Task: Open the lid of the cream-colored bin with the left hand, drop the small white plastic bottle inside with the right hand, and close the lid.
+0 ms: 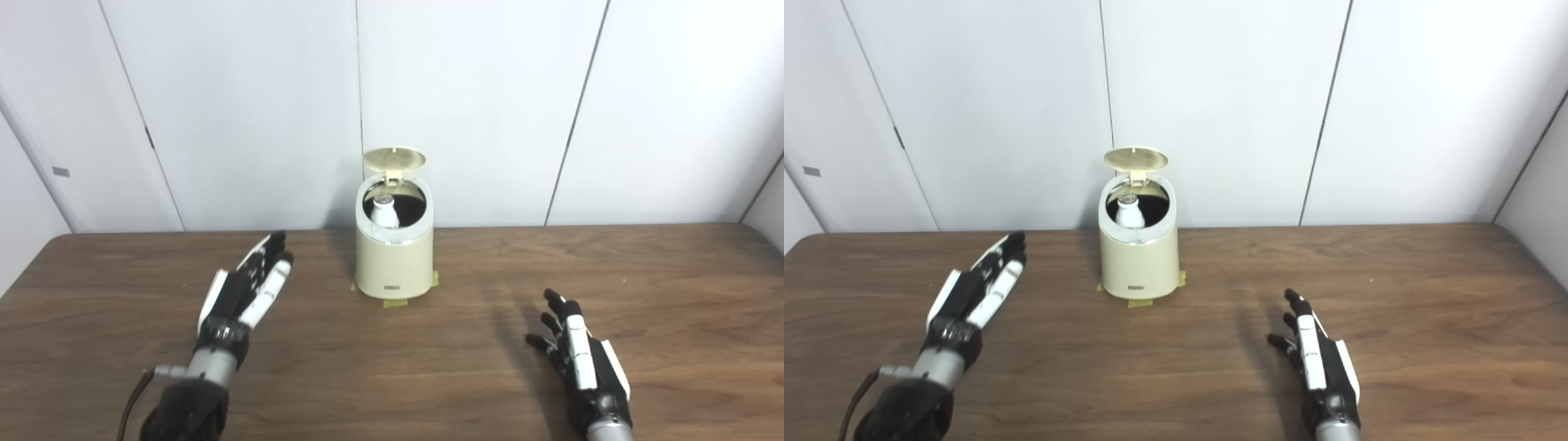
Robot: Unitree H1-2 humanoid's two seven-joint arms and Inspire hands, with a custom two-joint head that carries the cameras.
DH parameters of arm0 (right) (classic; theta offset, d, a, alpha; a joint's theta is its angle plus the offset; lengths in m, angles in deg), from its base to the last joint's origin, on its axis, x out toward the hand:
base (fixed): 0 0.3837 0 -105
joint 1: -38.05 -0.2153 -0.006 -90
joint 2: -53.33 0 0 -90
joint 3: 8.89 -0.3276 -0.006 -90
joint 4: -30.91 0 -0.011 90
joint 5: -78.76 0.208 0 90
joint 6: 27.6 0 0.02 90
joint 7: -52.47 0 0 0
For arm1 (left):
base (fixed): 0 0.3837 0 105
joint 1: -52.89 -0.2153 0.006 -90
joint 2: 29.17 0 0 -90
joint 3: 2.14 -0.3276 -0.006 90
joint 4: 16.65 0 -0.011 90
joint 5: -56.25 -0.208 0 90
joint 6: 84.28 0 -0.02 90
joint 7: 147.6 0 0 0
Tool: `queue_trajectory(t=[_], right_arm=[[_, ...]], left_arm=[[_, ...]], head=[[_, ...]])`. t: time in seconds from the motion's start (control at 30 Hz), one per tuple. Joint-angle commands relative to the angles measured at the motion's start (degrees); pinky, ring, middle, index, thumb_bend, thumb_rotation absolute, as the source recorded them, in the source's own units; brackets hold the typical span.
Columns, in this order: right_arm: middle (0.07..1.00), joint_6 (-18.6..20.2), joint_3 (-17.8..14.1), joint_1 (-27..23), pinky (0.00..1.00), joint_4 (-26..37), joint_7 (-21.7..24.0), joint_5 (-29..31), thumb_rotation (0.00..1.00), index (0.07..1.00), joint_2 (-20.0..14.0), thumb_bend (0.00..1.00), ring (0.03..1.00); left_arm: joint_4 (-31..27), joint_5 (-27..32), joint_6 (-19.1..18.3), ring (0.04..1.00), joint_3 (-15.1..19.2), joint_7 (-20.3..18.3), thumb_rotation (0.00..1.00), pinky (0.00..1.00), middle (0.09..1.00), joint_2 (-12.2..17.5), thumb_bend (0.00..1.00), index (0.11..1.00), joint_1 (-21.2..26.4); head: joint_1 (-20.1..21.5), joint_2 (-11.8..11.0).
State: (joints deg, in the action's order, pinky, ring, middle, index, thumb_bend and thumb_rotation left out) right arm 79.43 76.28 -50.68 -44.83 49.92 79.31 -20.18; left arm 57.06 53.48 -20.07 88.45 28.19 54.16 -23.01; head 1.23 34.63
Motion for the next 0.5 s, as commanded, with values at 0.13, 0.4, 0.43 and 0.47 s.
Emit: queue_trajectory(t=[0.13, 0.4, 0.43, 0.47], right_arm=[[0.979, -3.25, -0.36, -1.84, 0.84, 0.04, -0.08, 0.69, 1.0, 0.928, -0.76, 0.55, 0.955], [0.963, -5.98, -0.74, -1.59, 0.85, -0.09, 0.95, 3.66, 1.0, 0.921, -0.82, 0.59, 0.948], [0.967, -6.41, -0.78, -1.55, 0.86, -0.1, 1.1, 4.14, 0.99, 0.926, -0.81, 0.59, 0.952], [0.968, -6.94, -0.91, -1.46, 0.86, 0.17, 1.29, 4.77, 0.99, 0.928, -0.77, 0.6, 0.953]], left_arm=[[1.72, -1.2, 1.86, 0.917, -1.11, -0.08, 0.68, 0.91, 0.93, 0.48, 0.46, 0.939, 7.71], [5.9, -1.17, 2.73, 0.926, -1.5, -0.02, 0.74, 0.9, 0.925, 0.17, 0.52, 0.938, 13.94], [6.21, -1.18, 2.81, 0.926, -1.55, -0.05, 0.74, 0.91, 0.924, 0.19, 0.49, 0.939, 14.34], [6.75, -1.44, 2.75, 0.926, -1.76, -0.01, 0.74, 0.91, 0.924, 0.23, 0.48, 0.939, 15.13]], head=[[-1.11, -0.57], [-1.64, -1.76], [-1.64, -1.76], [-1.65, -1.86]])
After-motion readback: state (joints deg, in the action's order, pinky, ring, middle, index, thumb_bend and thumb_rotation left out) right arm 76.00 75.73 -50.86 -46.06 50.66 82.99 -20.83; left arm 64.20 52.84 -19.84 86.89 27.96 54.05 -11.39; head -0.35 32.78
